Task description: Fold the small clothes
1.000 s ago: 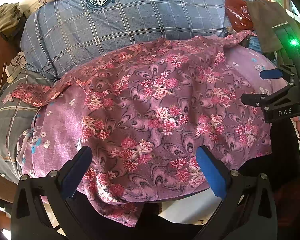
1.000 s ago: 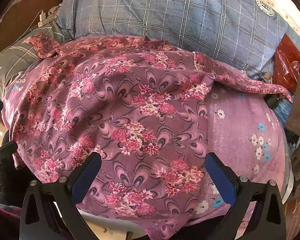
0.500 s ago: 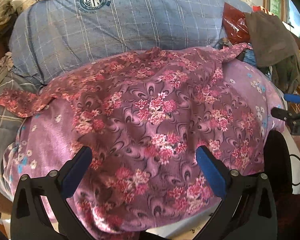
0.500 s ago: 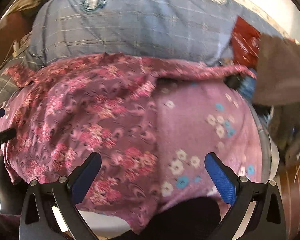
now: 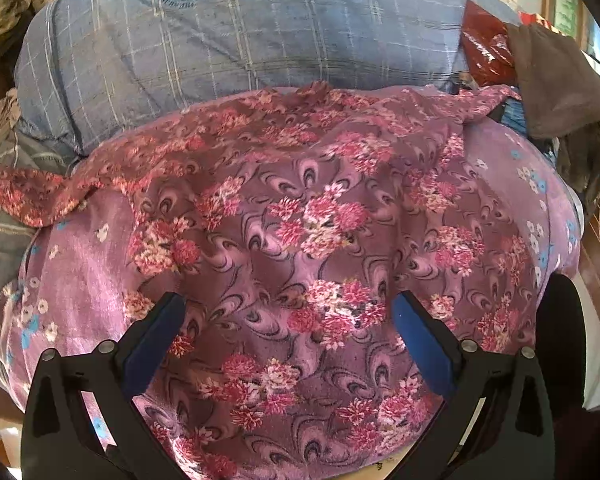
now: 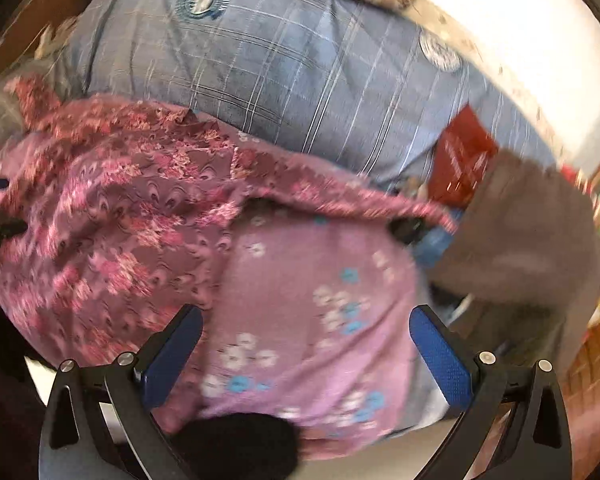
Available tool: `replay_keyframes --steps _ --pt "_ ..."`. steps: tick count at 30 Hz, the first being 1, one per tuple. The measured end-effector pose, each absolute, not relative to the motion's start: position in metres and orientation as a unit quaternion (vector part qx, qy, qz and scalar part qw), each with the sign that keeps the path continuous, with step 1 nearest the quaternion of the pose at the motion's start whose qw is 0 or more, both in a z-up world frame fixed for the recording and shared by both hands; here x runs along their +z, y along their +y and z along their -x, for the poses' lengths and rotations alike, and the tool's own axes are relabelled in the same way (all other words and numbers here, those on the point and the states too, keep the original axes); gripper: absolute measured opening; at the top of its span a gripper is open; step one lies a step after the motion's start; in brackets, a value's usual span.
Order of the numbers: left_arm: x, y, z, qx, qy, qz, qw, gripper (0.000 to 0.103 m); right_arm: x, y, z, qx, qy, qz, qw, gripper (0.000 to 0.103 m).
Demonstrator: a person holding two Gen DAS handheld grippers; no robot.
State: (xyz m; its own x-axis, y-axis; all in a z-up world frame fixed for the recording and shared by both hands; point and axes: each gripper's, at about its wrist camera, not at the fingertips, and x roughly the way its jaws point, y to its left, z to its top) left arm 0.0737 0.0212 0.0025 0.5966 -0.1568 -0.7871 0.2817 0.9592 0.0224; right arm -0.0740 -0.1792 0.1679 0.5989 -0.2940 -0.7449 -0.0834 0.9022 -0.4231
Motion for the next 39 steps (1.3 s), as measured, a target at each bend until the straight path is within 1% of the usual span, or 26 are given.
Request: replay_keyframes --steps 3,5,9,13,19,25,39 --pt "-0.004 0.023 -0.078 -0.118 0.444 -0.062 0.886 0.103 0.165 -0.173 0.078 -0.067 0.433 0.272 0.857 0.103" --pt "-0.008 0.023 -0.079 -0.114 0.451 -0.059 0.884 0.103 0.147 -0.166 0.077 -0.056 0.441 0.271 0.854 0.103" --pt "-0.008 0.021 -0.077 -0.113 0.456 -0.067 0.880 0.103 0.101 -0.151 0.068 0.001 0.486 0.160 0.859 0.103" --pt "-0.006 0.020 -0.074 -0.108 0.454 -0.079 0.881 0.103 0.073 -0.131 0.058 0.026 0.499 0.096 0.861 0.103" --pt "-0.005 0.020 -0.072 -0.085 0.444 -0.105 0.886 0.103 0.064 -0.117 0.049 0.025 0.488 0.073 0.869 0.103" --pt "-0.002 0.031 -0.072 -0.057 0.430 -0.107 0.894 0.103 0.060 -0.125 0.047 0.015 0.494 0.050 0.868 0.103" --pt "-0.011 0.036 -0.076 -0.044 0.449 -0.101 0.887 0.103 0.062 -0.144 0.047 0.005 0.492 0.008 0.871 0.103"
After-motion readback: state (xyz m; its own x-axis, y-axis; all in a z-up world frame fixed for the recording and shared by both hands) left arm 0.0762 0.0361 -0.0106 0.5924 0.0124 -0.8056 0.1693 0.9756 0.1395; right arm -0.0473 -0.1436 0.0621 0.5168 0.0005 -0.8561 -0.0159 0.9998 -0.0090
